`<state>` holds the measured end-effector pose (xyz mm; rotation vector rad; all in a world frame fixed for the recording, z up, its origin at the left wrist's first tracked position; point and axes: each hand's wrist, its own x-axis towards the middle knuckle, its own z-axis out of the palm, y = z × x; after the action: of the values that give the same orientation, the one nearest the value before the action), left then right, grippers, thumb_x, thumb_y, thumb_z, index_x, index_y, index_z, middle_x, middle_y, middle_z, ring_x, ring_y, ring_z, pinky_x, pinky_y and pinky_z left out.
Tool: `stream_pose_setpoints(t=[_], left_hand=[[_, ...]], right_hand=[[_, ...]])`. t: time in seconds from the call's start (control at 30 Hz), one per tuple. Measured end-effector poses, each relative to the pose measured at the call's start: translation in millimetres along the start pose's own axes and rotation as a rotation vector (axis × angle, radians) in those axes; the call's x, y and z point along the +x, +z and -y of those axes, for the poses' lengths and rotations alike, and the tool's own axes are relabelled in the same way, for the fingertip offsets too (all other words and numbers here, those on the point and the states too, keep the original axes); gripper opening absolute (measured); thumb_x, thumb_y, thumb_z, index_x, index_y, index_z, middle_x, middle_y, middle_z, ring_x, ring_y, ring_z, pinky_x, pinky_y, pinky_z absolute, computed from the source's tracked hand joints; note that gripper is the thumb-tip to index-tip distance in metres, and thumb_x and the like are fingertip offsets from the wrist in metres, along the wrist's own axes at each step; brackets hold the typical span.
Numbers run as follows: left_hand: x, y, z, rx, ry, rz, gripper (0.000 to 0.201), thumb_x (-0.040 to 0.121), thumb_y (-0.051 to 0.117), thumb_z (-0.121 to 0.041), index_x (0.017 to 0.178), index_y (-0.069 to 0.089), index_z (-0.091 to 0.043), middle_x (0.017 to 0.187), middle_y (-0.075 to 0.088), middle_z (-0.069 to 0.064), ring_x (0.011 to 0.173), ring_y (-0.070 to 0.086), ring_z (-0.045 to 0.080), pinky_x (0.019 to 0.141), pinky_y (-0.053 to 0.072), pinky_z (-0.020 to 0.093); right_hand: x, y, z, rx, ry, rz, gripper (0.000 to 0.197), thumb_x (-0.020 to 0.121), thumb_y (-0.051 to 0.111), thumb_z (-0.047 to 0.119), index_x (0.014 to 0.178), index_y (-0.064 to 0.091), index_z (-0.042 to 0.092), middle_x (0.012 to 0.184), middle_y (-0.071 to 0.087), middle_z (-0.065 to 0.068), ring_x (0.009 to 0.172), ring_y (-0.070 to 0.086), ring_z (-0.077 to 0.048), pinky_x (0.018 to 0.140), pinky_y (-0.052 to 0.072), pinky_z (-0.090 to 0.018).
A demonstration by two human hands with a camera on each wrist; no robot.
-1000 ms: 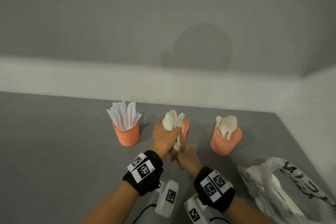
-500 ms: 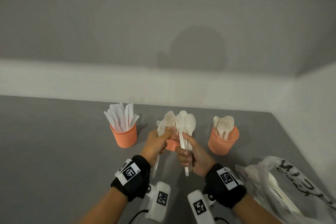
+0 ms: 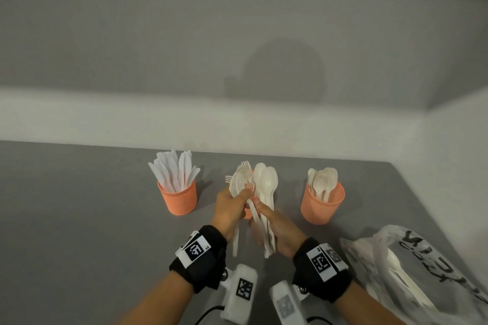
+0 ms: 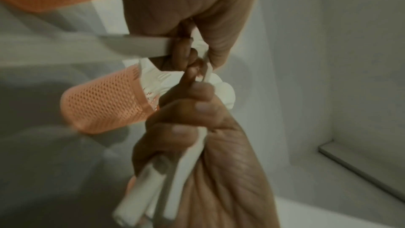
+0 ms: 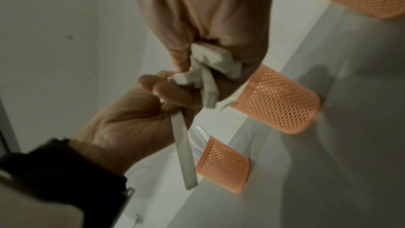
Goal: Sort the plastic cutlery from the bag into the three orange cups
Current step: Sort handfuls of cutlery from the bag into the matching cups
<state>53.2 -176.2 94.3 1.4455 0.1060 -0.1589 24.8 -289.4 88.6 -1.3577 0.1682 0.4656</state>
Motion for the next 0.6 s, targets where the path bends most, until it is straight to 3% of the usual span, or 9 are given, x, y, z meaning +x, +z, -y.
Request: stream_pose_setpoints(t=[0.1, 0.17, 0.23, 0.3, 0.37, 0.47, 0.6], left_hand=[[2, -1, 7, -0.056, -0.074, 0.022, 0.027, 0.097, 0.045, -0.019, 0.088, 0.061, 0.001, 0.064, 0.062, 0.007, 0.054, 0.059, 0.012, 0.053, 0.049, 0.02], [6, -5, 7, -0.083, -0.092, 0.01, 0.034, 0.099, 0.04, -0.02, 0.078, 0.06, -0.003, 0.066, 0.064, 0.007, 0.063, 0.062, 0.018, 0.062, 0.052, 0.025], [13, -8, 0, -0.18, -0.07, 0.013, 0.036, 0.098, 0.04, -0.016, 0.067, 0.055, -0.006, 0.054, 0.058, 0.001, 0.056, 0.059, 0.017, 0.065, 0.051, 0.029], [22, -9, -13, -0.251, 0.003, -0.016, 0.03, 0.098, 0.04, -0.015, 0.071, 0.05, -0.009, 0.042, 0.044, -0.006, 0.041, 0.046, 0.009, 0.054, 0.046, 0.024], [35, -7, -28, -0.216, 0.095, -0.091, 0.025, 0.098, 0.041, -0.02, 0.075, 0.048, -0.013, 0.038, 0.034, -0.01, 0.036, 0.036, 0.004, 0.047, 0.042, 0.019], [56, 0, -45, -0.118, 0.246, -0.152, 0.025, 0.099, 0.039, -0.025, 0.077, 0.047, -0.017, 0.043, 0.036, -0.01, 0.04, 0.037, 0.004, 0.05, 0.041, 0.018], [77, 14, -48, -0.012, 0.365, -0.17, 0.024, 0.097, 0.034, -0.009, 0.079, 0.046, -0.021, 0.061, 0.038, 0.0, 0.051, 0.042, 0.01, 0.059, 0.04, 0.024]], right_hand=[[-2, -4, -4, -0.053, -0.019, -0.069, 0.038, 0.093, 0.048, 0.041, 0.084, 0.062, 0.008, 0.056, 0.057, -0.004, 0.046, 0.055, -0.014, 0.046, 0.047, -0.023], [-5, -13, -10, -0.061, -0.027, -0.14, 0.035, 0.095, 0.047, 0.034, 0.096, 0.061, 0.002, 0.062, 0.063, -0.008, 0.054, 0.064, -0.019, 0.05, 0.051, -0.026], [-7, -27, -15, -0.024, -0.03, -0.208, 0.027, 0.097, 0.045, 0.025, 0.104, 0.056, 0.001, 0.067, 0.064, -0.009, 0.057, 0.064, -0.02, 0.052, 0.053, -0.029], [-11, -40, -19, -0.001, -0.014, -0.262, 0.019, 0.096, 0.046, 0.021, 0.101, 0.056, 0.006, 0.06, 0.056, -0.004, 0.049, 0.056, -0.014, 0.049, 0.05, -0.026], [-17, -48, -19, 0.015, -0.005, -0.27, 0.014, 0.097, 0.045, 0.02, 0.097, 0.056, 0.01, 0.048, 0.045, 0.004, 0.038, 0.043, -0.008, 0.042, 0.043, -0.022], [-23, -54, -17, 0.098, -0.009, -0.253, 0.014, 0.097, 0.042, 0.014, 0.096, 0.056, 0.012, 0.042, 0.035, 0.008, 0.032, 0.03, -0.004, 0.034, 0.032, -0.018], [-27, -59, -15, 0.156, 0.004, -0.257, 0.015, 0.097, 0.039, 0.011, 0.097, 0.055, 0.012, 0.042, 0.032, 0.007, 0.032, 0.026, -0.003, 0.033, 0.025, -0.016]])
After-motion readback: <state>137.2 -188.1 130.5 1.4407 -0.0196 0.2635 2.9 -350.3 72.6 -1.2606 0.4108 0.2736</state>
